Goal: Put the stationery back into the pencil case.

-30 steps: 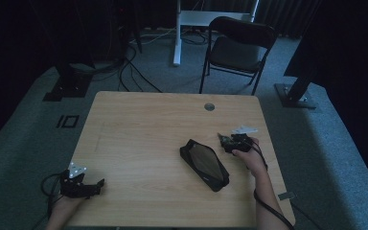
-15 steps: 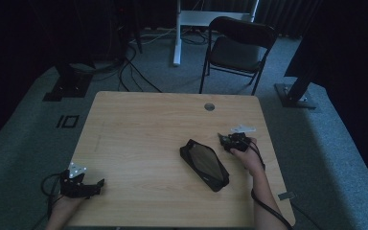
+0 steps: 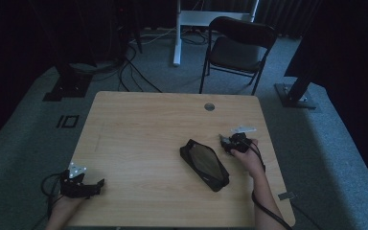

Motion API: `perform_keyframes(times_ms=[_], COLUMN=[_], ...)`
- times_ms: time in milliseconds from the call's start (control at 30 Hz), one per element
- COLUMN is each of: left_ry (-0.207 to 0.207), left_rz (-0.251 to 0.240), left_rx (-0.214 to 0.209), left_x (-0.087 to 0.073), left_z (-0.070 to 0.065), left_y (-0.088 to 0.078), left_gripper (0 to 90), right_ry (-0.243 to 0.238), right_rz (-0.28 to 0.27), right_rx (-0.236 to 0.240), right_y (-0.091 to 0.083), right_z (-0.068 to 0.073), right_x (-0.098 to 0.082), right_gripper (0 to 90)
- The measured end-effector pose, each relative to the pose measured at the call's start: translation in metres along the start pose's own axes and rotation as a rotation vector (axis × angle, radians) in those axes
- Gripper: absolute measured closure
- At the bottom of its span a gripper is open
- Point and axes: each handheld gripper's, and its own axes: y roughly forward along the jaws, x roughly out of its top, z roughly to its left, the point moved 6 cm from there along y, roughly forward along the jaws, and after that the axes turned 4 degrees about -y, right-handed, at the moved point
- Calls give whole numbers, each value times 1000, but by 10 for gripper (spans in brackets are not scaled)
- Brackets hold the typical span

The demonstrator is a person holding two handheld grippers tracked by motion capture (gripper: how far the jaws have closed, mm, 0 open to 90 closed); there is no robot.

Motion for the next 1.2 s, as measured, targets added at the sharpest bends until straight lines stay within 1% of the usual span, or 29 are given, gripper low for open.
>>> perform_keyframes(times_ms=[33, 100, 200, 233, 333, 367, 500, 533, 667, 767, 833, 933, 967, 1133, 1167, 1200], left_ry=[0, 0, 0, 0, 0, 0, 0, 0, 0, 0, 1, 0, 1, 0, 0, 0], left_rz=[0, 0, 0, 0, 0, 0, 0, 0, 0, 0, 1, 0, 1, 0, 0, 0], left_rx=[0, 0, 0, 0, 0, 0, 0, 0, 0, 0, 0, 0, 0, 0, 0, 0], left_x=[0, 0, 0, 0, 0, 0, 0, 0, 0, 0, 0, 0, 0, 0, 0, 0], left_z=[0, 0, 0, 0, 0, 0, 0, 0, 0, 0, 0, 0, 0, 0, 0, 0], left_y=[0, 0, 0, 0, 0, 0, 0, 0, 0, 0, 0, 0, 0, 0, 0, 0], left_gripper=[0, 0, 0, 0, 0, 0, 0, 0, 0, 0, 0, 0, 0, 0, 0, 0], right_ry=[9, 23, 20, 25, 35, 32, 61, 74, 57, 70, 69, 44, 44, 13, 13, 10], right_rz=[-2, -6, -12, -17, -22, -19, -42, -48, -61, -76, -82, -93, -99, -117, -117, -121], right_rx=[-5, 6, 6, 4, -2, -1, 1, 9, 15, 32, 33, 25, 27, 54, 54, 57], right_y=[-2, -6, -11, -17, -25, -28, -42, -46, -59, -68, -74, -82, -84, -95, -95, -97], right_z=[0, 2, 3, 3, 3, 4, 6, 7, 14, 20, 24, 32, 35, 52, 52, 55], right_x=[0, 1, 2, 3, 6, 7, 13, 14, 20, 25, 28, 33, 34, 42, 42, 44], right_gripper=[507, 507, 507, 508, 508, 508, 508, 508, 508, 508, 508, 509, 508, 509, 509, 509])
